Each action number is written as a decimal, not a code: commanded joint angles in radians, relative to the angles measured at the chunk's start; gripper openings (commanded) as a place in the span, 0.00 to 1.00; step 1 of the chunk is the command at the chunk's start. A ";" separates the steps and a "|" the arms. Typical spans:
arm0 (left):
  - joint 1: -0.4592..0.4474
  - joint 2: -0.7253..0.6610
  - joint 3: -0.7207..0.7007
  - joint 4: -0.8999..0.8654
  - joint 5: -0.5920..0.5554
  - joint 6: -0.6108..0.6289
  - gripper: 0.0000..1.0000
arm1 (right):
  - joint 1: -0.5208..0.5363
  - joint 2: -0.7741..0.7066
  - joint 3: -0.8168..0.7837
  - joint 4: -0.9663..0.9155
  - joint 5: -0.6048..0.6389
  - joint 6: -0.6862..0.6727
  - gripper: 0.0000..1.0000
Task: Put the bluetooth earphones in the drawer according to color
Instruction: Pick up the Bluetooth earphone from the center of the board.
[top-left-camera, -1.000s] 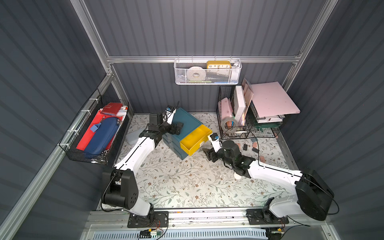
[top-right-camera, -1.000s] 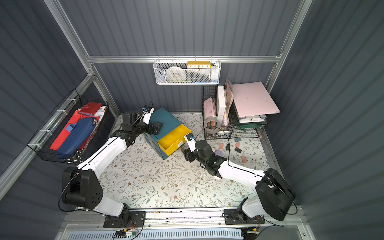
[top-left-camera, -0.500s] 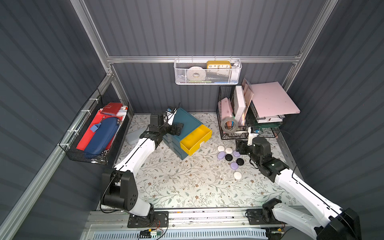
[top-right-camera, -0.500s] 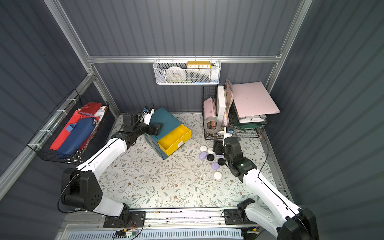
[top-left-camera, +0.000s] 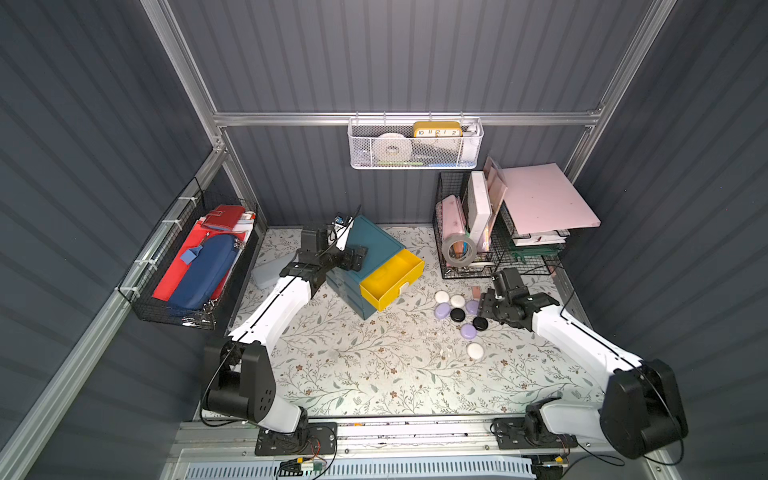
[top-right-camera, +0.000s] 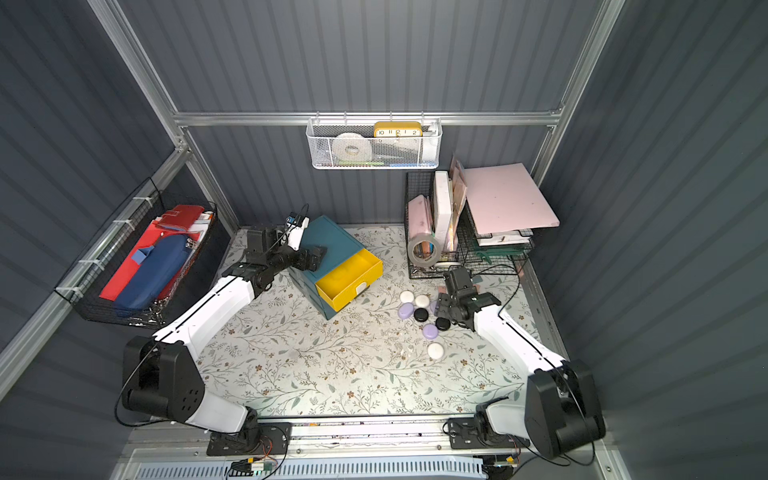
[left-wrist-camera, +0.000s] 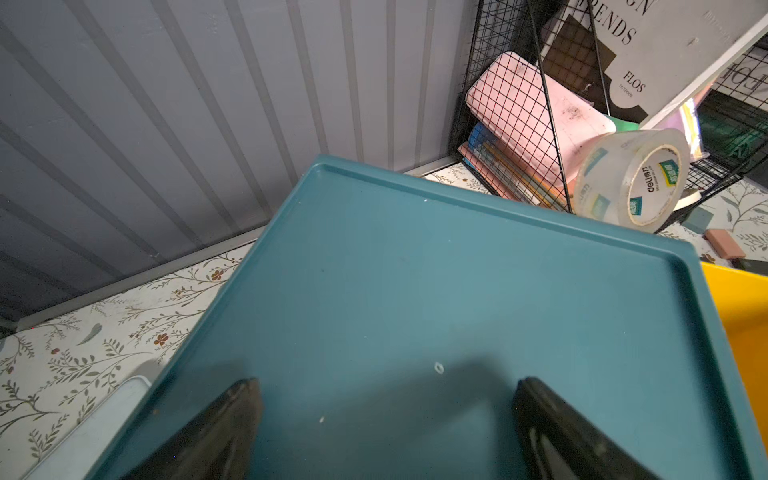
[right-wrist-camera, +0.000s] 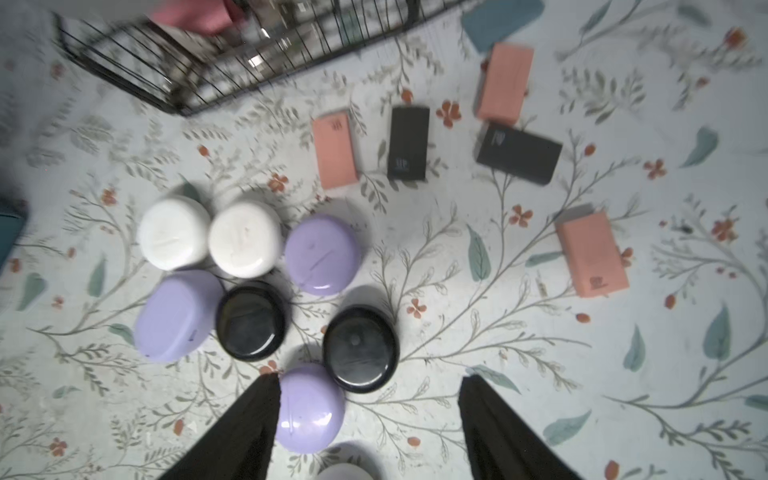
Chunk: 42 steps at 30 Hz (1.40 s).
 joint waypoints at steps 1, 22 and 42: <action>-0.009 0.009 -0.013 -0.110 -0.013 -0.003 0.99 | -0.021 0.060 0.053 -0.038 -0.088 0.019 0.71; -0.009 0.010 0.003 -0.127 0.031 -0.015 0.99 | -0.028 0.236 0.070 -0.019 -0.158 0.025 0.70; -0.012 0.019 0.010 -0.134 0.022 -0.030 0.99 | -0.029 0.319 0.075 -0.017 -0.143 0.033 0.62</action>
